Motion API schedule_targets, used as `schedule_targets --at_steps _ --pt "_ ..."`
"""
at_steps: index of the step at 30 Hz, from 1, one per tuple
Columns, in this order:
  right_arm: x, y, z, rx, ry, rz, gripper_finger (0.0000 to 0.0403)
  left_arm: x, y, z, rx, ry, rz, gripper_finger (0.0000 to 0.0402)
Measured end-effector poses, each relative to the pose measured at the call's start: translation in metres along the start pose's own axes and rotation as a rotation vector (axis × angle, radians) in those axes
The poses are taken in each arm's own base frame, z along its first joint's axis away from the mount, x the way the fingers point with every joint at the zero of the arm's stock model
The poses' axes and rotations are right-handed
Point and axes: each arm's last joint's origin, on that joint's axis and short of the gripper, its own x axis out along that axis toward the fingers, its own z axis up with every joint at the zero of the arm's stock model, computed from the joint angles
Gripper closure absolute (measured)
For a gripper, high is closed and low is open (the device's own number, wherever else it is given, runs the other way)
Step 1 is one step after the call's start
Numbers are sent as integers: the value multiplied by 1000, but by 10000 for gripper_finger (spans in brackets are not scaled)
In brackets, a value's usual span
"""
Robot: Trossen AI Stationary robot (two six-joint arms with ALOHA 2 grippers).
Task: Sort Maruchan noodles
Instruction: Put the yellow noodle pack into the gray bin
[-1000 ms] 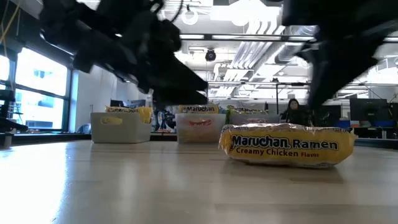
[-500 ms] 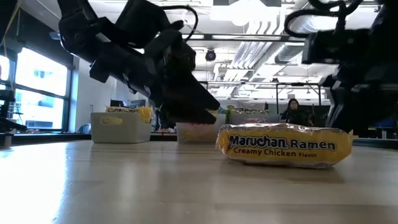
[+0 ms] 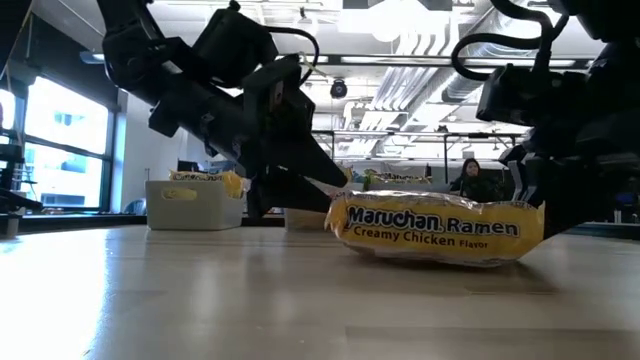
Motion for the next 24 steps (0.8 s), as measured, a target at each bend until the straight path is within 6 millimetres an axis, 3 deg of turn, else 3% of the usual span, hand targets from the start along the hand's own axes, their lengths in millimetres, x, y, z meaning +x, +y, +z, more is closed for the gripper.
schedule_targets --at_steps 3,10,14,17,24 --pt "0 1 1 -21 -5 10 403 0 0 1 84 -12 1 224" --pt "0 1 1 -22 -7 15 403 0 -4 1 510 -30 0 224" --pt "0 1 1 -24 -7 15 403 1 -3 -1 672 -18 -16 224" --pt "0 1 1 -40 -9 15 403 6 0 -5 737 9 -43 224" --pt "2 -1 3 -38 -12 17 403 40 2 -4 754 71 -111 224"
